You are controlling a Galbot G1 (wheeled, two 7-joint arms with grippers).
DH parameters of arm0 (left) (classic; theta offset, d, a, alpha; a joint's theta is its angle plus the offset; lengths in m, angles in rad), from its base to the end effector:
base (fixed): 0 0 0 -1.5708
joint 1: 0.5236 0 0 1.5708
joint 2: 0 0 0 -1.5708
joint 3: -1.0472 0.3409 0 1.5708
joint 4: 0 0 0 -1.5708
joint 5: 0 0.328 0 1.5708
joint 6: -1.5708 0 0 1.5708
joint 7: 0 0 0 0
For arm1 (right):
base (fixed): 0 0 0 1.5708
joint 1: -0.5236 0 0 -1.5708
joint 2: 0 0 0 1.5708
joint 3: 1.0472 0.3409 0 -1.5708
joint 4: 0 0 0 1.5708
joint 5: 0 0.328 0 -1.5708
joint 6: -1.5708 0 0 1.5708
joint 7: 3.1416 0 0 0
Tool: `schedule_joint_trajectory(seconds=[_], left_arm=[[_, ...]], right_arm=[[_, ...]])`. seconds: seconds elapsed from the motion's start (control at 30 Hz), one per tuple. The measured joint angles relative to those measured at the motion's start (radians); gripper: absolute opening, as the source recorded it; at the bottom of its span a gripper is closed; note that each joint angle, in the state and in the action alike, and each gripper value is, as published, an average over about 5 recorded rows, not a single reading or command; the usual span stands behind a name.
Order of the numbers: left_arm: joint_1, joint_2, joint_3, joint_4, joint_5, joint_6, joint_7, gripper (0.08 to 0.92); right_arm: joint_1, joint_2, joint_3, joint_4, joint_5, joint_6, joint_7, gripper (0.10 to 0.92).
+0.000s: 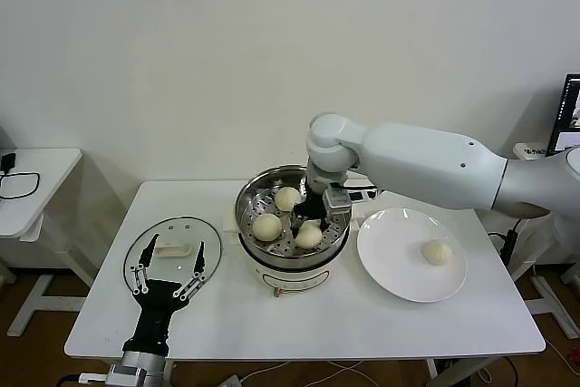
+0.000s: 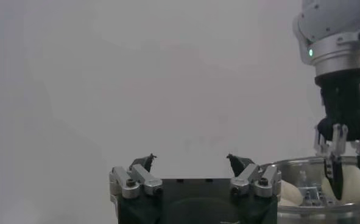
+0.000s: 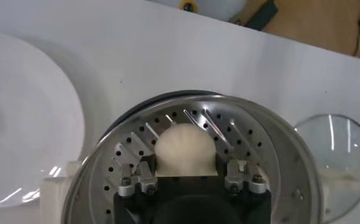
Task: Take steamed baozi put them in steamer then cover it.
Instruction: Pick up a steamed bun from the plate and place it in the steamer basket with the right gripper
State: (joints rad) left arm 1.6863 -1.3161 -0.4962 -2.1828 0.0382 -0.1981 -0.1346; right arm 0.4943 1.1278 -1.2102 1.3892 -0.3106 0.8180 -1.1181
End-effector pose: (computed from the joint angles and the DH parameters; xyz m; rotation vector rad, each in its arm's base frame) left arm 0.1263 0.0313 -0.2800 0.0890 2.9428 0.2941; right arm 0.4962 0.1161 -0.0669 -1.9726 -0.1358 -2.1127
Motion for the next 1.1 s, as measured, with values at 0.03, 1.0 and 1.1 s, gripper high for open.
schedule_joint_trajectory(seconds=[0.03, 1.0, 1.1], left_arm=[[0.000, 0.000, 0.000, 0.000, -0.001, -0.001, -0.001, 0.823], [-0.008, 0.001, -0.010, 0.005, -0.014, -0.009, -0.017, 0.823], [-0.009, 0.002, -0.009, 0.005, -0.014, -0.007, -0.017, 0.823]], right_arm=[[-0.003, 0.002, 0.001, -0.001, -0.005, 0.002, -0.002, 0.653], [-0.018, 0.009, 0.055, -0.041, -0.023, 0.006, -0.025, 0.823], [0.009, -0.008, 0.075, -0.059, 0.022, 0.003, -0.040, 0.823]])
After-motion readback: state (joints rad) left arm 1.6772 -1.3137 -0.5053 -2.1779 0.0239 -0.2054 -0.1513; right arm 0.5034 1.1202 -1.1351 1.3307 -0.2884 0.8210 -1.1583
